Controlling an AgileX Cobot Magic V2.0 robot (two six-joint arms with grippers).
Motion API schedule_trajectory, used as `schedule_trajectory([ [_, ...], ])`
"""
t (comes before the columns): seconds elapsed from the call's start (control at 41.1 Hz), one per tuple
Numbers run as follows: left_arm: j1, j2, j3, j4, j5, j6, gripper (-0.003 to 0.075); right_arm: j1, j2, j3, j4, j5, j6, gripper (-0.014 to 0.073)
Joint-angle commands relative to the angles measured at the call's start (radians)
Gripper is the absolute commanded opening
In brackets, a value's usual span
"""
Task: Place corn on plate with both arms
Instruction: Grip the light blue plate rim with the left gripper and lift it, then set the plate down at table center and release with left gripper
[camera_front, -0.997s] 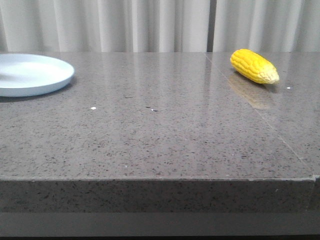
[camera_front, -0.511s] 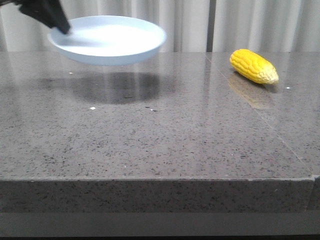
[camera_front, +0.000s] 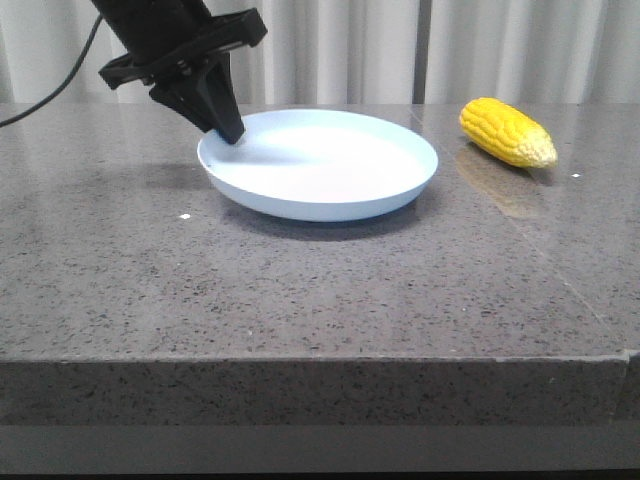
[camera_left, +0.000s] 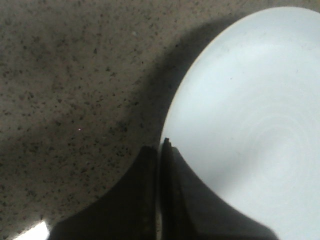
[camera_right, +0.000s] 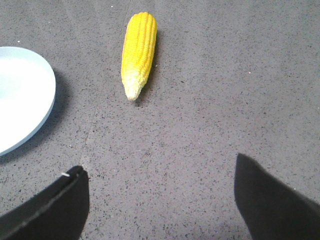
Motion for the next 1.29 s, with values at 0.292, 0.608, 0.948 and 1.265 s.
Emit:
schedule_trajectory([
  [0.292, 0.002, -0.062, -0.035, 0.031, 0.051, 0.000, 0.0442, -0.004, 0.008, -0.027, 0.007, -0.073, 0.000, 0.0615],
  [0.608, -0.085, -0.255, -0.033, 0.162, 0.111, -0.062, 0.0441, -0.004, 0.008, -0.027, 0.007, -0.073, 0.000, 0.0615],
  [0.948, -0.275, -0.642, 0.259, 0.439, -0.032, -0.216, 0.0441, -0.004, 0.008, -0.027, 0.007, -0.073, 0.000, 0.0615],
  [1.265, -0.294, -1.010, 0.591, 0.413, -0.118, -0.237, 0.0440, -0.004, 0.008, -0.027, 0.007, -0.073, 0.000, 0.0615],
])
